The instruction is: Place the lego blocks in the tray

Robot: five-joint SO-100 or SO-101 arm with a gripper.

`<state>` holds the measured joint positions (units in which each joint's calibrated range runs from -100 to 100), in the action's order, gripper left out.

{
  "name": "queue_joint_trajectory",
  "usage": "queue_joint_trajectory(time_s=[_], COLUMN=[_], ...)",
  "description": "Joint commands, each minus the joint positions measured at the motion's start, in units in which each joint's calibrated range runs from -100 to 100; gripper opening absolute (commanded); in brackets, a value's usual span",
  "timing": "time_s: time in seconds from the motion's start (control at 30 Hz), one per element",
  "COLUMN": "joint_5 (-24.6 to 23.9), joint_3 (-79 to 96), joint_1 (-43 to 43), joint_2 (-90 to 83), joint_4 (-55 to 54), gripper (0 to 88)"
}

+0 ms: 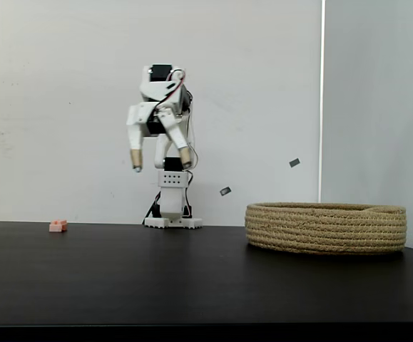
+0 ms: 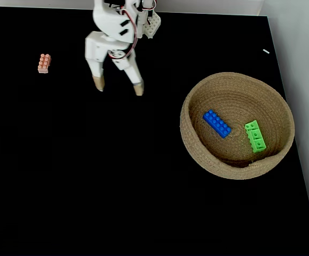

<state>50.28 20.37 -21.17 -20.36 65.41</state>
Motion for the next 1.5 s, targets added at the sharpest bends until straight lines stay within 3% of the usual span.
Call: queue_joint_trajectory(time_s=[0.0,0.17,0.33,0.53,0.87,1.47], joint_5=[4.49,9.52,18.22,25.01,29.26,32.53], joint_3=[1.47,3.66,10.32,13.60,9.22,2.66], joint_1=[-11.97,-22.19,-31.75,-37.20,-39.92,-42.97], joint_2=[-6.04,-7.24,-6.73,-1.83,6.60,18.12], joint_4=[0.19,2.27,0.19,-5.56,-10.06,-11.06], gripper=[33.7,33.7,33.7,33.5,32.9,31.7])
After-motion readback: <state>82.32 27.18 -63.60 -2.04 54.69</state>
